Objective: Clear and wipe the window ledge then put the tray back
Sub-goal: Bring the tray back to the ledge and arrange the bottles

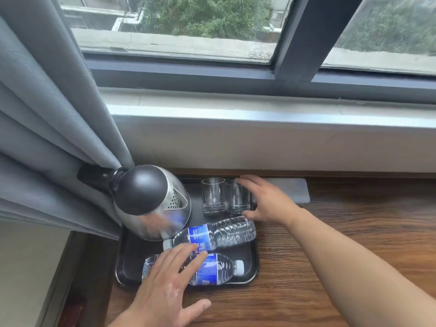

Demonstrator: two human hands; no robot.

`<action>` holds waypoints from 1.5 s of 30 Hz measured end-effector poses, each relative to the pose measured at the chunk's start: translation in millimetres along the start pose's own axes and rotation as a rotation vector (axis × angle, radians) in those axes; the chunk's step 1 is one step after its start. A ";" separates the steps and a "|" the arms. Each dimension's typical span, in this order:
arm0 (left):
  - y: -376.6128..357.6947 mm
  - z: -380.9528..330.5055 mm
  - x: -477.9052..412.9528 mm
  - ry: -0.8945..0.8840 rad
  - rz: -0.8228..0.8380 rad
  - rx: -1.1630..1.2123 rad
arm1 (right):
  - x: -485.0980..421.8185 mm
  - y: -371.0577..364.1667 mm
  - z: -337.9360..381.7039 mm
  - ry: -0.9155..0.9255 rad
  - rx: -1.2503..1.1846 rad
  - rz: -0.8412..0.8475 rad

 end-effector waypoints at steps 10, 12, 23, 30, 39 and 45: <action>3.0 -6.8 -11.1 0.002 -0.007 -0.011 | 3.3 -2.2 -8.7 -0.034 -0.218 -0.125; 4.6 -9.6 -17.5 -0.010 -0.015 -0.013 | 2.6 3.1 -12.5 -0.101 -0.320 -0.140; 4.9 -15.7 -38.4 -0.041 -0.021 -0.050 | -7.2 -0.1 -20.8 -0.300 -0.549 -0.104; 1.7 -13.4 -39.0 -0.043 -0.009 -0.056 | -7.4 -0.8 -24.1 -0.310 -0.485 -0.134; -1.2 -10.4 -33.9 -0.041 -0.010 -0.059 | 3.2 -0.6 -21.2 -0.221 -0.425 -0.306; 0.0 -3.6 -22.3 -0.018 -0.005 -0.049 | 16.4 -12.6 3.4 0.134 -0.096 -0.406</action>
Point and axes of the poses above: each hand's wrist, its own x-axis away from the middle knuckle, its own y-axis out of the back of the hand, z = x × y, the point moved 5 cm from there along -x, towards the middle knuckle, and after that the axes turned 7 degrees about y, right-handed, at the moved point
